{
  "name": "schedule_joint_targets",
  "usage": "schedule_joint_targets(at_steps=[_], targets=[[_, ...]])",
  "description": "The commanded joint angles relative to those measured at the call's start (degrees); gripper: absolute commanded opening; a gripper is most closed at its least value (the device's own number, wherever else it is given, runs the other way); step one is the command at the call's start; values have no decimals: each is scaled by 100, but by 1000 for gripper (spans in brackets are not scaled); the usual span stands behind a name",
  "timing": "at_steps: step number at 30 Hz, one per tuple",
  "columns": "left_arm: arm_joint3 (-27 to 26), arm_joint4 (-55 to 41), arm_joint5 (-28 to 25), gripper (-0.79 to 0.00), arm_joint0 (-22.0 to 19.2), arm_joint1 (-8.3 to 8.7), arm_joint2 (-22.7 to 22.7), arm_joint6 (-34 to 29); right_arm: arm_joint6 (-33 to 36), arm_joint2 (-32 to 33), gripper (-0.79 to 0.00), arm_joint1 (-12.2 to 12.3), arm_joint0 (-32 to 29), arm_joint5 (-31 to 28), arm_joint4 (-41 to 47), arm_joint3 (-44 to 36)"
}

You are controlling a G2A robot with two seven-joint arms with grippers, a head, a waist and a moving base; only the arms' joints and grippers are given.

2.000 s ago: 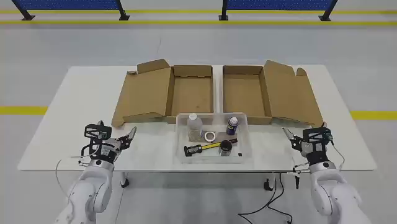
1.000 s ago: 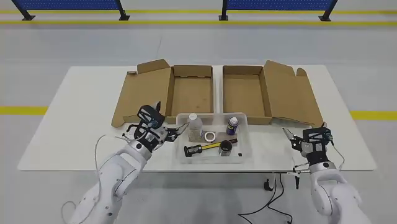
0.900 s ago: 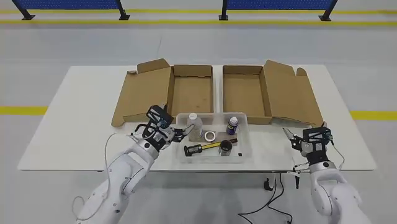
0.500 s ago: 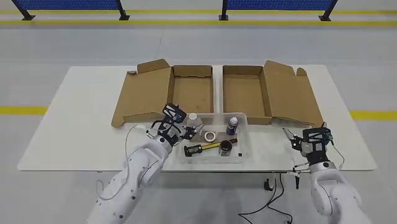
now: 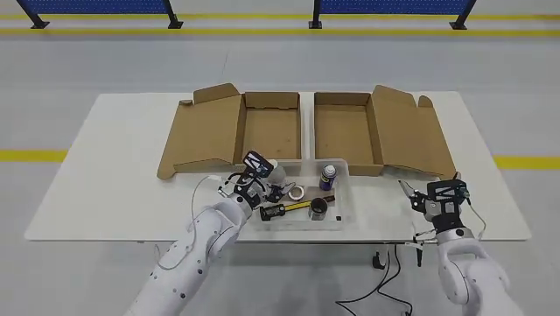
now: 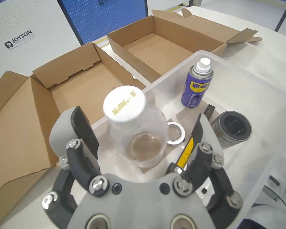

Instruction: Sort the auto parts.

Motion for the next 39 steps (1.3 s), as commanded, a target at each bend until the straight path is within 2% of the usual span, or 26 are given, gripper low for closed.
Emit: schedule_joint_targets(at_steps=[1, 6, 9, 11, 23, 24, 26, 27, 29, 36, 38, 39], targets=[[-14, 22, -28, 0, -6, -8, 32, -31, 0, 0, 0, 0, 0, 0, 0, 0], [35, 71, -42, -71, -21, -33, 110, -39, 0, 0, 0, 0, 0, 0, 0, 0], [130, 48, -40, -43, -71, -58, 160, -45, 0, 0, 0, 0, 0, 0, 0, 0], [200, 30, -38, -86, -101, -78, 207, -38, 0, 0, 0, 0, 0, 0, 0, 0], [664, -108, 50, -114, -305, -192, 388, -10, 0, 0, 0, 0, 0, 0, 0, 0], [693, -67, 69, -148, -321, -198, 401, -5, 0, 0, 0, 0, 0, 0, 0, 0], [752, -69, 95, -280, -337, -211, 410, 24, 0, 0, 0, 0, 0, 0, 0, 0], [780, -73, 97, -283, -346, -217, 411, 35, 0, 0, 0, 0, 0, 0, 0, 0], [839, -76, 113, -351, -353, -225, 402, 56, 0, 0, 0, 0, 0, 0, 0, 0], [899, 169, 152, -289, -350, -230, 397, 126, 0, 0, 0, 0, 0, 0, 0, 0], [918, 136, 143, -305, -342, -235, 379, 135, 0, 0, 0, 0, 0, 0, 0, 0], [923, 137, 137, -379, -344, -237, 375, 136, 0, 0, 0, 0, 0, 0, 0, 0]])
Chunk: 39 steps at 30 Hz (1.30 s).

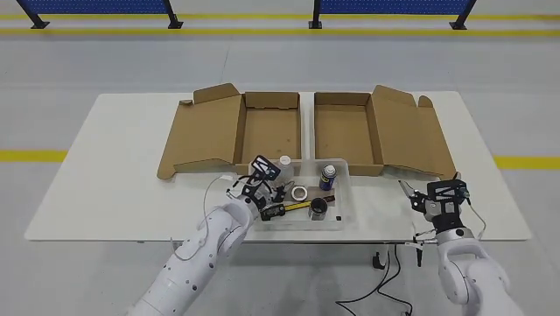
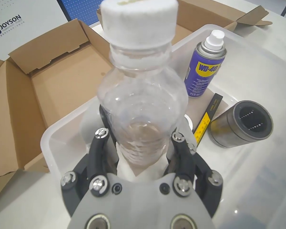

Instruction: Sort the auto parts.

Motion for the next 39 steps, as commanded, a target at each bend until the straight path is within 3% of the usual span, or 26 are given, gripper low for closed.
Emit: schedule_joint_targets(at_steps=[1, 4, 5, 14, 18, 31, 39], targets=[[10, -11, -4, -409, -1, -6, -11, 3, 0, 0, 0, 0, 0, 0, 0, 0], [12, -29, -15, -634, -2, -15, -22, 23, 0, 0, 0, 0, 0, 0, 0, 0], [15, -34, -23, -785, -4, -17, -27, 26, 0, 0, 0, 0, 0, 0, 0, 0], [-57, -72, -92, -785, -6, -39, -66, 111, 0, 0, 0, 0, 0, 0, 0, 0], [-317, -46, -189, -785, 97, -16, -146, 173, 0, 0, 0, 0, 0, 0, 0, 0], [-2483, -247, -1011, -785, 1381, 243, -825, -253, 0, 0, 0, 0, 0, 0, 0, 0], [-3287, -201, -1462, -785, 2113, 383, -1157, -454, 0, 0, 0, 0, 0, 0, 0, 0]])
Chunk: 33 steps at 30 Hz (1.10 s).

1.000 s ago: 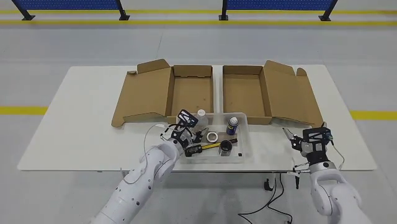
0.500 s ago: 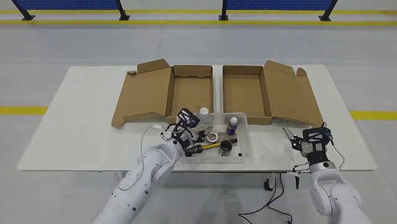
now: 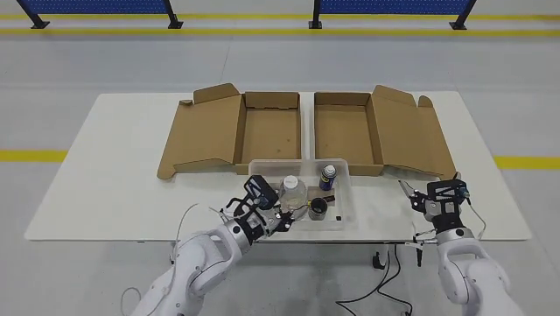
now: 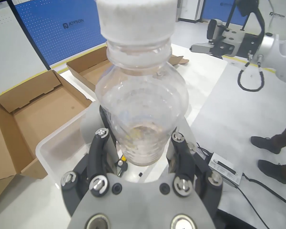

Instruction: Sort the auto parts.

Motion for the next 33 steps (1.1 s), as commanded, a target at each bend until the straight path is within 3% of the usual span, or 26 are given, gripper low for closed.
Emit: schedule_joint_targets(at_steps=[1, 11, 20, 27, 33], targets=[[-113, 14, -55, -785, 116, 25, -73, -7, 0, 0, 0, 0, 0, 0, 0, 0], [-191, 3, -162, -785, 230, 70, -131, 63, 0, 0, 0, 0, 0, 0, 0, 0], [-319, -144, 55, -785, 36, 50, -51, 159, 0, 0, 0, 0, 0, 0, 0, 0], [-52, -18, 593, -785, -603, -46, 244, 222, 0, 0, 0, 0, 0, 0, 0, 0], [706, 103, 1387, -785, -1474, -225, 686, 327, 0, 0, 0, 0, 0, 0, 0, 0]])
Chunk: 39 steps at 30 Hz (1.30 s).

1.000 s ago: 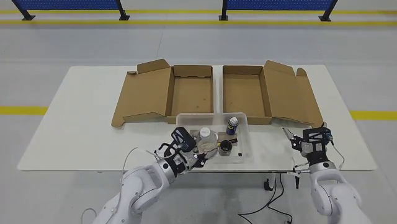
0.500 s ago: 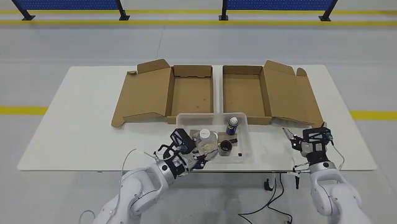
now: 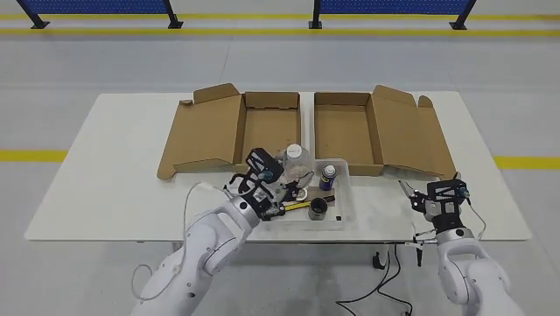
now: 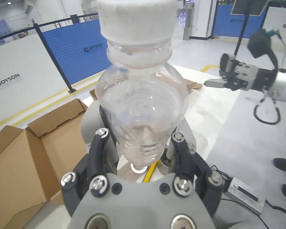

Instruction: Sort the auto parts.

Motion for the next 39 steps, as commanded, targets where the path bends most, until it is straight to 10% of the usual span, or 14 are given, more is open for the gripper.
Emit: schedule_joint_targets(at_steps=[1, 19, 39], targets=[[332, -14, 278, -785, -336, -68, 148, 7, 0, 0, 0, 0, 0, 0, 0, 0], [4428, -272, 1510, -785, -3086, -838, 1199, 440, 0, 0, 0, 0, 0, 0, 0, 0], [7401, -651, 1369, -785, -4397, -1758, 1929, 1176, 0, 0, 0, 0, 0, 0, 0, 0]])
